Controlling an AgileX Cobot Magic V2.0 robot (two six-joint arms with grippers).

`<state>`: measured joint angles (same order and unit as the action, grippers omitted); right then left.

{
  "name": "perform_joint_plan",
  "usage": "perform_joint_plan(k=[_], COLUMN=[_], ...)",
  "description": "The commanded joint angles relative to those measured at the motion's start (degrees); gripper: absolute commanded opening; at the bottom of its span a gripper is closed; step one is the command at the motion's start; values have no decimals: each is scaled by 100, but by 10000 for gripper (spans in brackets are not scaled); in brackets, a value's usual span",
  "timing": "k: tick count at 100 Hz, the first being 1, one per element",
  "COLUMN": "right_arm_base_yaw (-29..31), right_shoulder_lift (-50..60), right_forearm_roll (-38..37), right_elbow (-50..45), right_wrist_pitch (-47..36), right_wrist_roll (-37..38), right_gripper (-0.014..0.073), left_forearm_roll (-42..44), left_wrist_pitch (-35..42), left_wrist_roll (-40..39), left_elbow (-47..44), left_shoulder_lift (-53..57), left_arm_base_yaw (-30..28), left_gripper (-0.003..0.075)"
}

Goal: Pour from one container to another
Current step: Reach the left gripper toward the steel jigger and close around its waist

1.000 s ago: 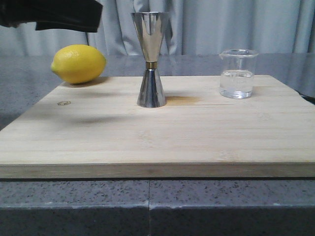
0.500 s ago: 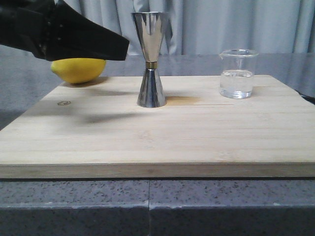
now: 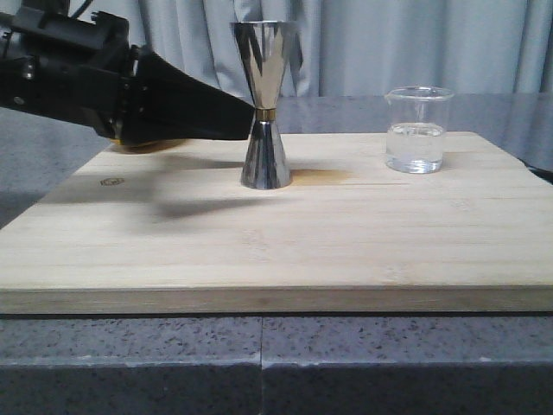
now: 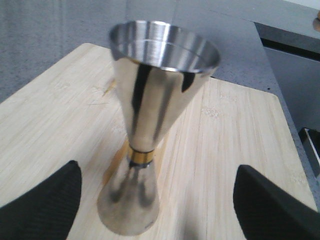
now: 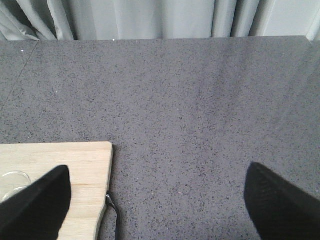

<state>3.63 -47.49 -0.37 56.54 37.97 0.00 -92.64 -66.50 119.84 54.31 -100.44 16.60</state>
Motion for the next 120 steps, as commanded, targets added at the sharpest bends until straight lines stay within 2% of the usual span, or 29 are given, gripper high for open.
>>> perform_joint_plan(k=[1, 38, 120], right_arm_base_yaw=[-8, -8, -8], right_shoulder_lift=[-36, -160, -160], right_forearm_roll=[-48, -15, -4], right_elbow=[137, 137, 137], right_wrist_pitch=[-434, -409, -454], right_wrist_roll=[-42, -42, -42], right_gripper=[648, 648, 648], left_forearm_roll=[-470, -526, -808], left_wrist_pitch=[-424, -120, -78], left_wrist_roll=[89, 189, 230], left_elbow=[171, 469, 570], left_shoulder_lift=[207, 207, -147], left_arm_base_yaw=[173, 278, 448], left_gripper=[566, 565, 565])
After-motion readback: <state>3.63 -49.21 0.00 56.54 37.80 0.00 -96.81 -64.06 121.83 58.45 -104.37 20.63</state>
